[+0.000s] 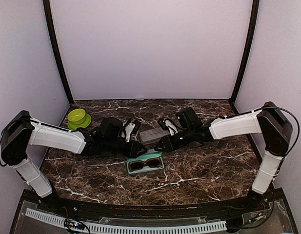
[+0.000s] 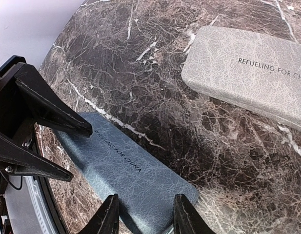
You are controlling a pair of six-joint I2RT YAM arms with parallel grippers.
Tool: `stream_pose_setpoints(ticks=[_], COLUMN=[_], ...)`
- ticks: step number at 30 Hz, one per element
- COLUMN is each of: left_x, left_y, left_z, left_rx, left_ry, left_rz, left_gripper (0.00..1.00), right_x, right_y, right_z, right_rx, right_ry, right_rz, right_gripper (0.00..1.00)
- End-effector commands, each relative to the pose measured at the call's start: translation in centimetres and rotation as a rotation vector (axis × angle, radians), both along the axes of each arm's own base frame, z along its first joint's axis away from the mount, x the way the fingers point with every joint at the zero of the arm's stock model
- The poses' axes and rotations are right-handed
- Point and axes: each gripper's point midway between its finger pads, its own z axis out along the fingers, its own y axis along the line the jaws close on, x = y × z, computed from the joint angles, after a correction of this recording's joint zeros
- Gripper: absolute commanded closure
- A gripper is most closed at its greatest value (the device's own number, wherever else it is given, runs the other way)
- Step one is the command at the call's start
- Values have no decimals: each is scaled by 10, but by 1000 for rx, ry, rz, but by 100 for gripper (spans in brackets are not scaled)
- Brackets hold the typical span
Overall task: Organize the sunglasses
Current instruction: Close the case with sunglasses at the center of the board.
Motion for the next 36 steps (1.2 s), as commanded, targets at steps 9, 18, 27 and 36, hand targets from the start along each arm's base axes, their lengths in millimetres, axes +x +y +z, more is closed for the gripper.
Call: stream_pose_setpoints(ticks=[9, 18, 27, 36], left_x=[-31, -46, -55, -56], left_y=[4, 10, 11, 9], left_z=[-23, -35, -37, -36], left_rx=[86, 114, 117, 125], left_ry=[10, 16, 19, 5], left_rz=[-13, -5, -9, -25], left_gripper=[60, 60, 61, 60], right_x=[-20, -31, -37, -41], right_y=[-5, -7, -9, -15], right_z=[-18, -22, -23, -25], right_rx=[-106, -129, -135, -147], right_ry=[-79, -104, -101, -96], right_rz=[0, -1, -5, -14], right_gripper=[65, 66, 66, 66])
